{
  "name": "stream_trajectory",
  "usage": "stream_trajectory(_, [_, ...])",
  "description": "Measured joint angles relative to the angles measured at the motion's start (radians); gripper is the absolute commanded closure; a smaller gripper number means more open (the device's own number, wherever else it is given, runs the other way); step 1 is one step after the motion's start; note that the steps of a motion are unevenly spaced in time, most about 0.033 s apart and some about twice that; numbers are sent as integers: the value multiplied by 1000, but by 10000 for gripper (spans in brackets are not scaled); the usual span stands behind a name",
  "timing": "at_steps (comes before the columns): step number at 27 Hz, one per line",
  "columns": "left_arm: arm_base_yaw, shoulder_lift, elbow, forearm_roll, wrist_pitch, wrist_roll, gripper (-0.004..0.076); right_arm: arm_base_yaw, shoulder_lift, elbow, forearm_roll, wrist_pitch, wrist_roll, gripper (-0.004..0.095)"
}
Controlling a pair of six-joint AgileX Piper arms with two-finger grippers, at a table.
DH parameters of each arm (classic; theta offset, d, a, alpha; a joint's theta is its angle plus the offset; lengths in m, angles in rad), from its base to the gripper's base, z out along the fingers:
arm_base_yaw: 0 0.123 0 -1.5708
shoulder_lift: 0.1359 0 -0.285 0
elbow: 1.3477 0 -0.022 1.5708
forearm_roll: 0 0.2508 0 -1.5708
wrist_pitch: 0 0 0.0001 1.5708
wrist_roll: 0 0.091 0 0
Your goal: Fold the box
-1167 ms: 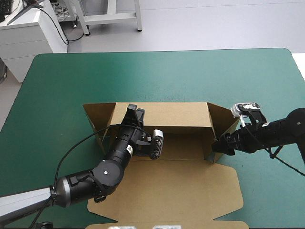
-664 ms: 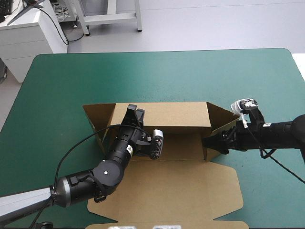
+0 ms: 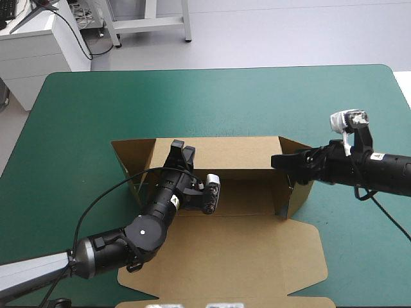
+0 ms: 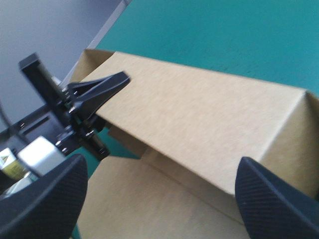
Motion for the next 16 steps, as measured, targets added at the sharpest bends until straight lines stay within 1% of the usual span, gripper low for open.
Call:
stream_trajectory(1, [0,0,0,0,0,0,732,0,10,-39,-41,-29,35,170])
stream_trajectory(2, [0,0,0,0,0,0,732,0,31,-82,-110,-48,85,170])
stream_trajectory(5, [0,0,0,0,0,0,732,0,80,-192,-257,-68,172,170])
stream_trajectory(8, [0,0,0,0,0,0,732,0,145,-303,-432,-67,278,170])
stream_trajectory(11, [0,0,0,0,0,0,732,0,237,-430,-579,-28,368,170])
stream_trajectory(12, [0,0,0,0,0,0,732,0,292,-475,-617,7,391,170])
stream_trajectory(16, [0,0,0,0,0,0,732,0,420,-579,-644,71,407,170])
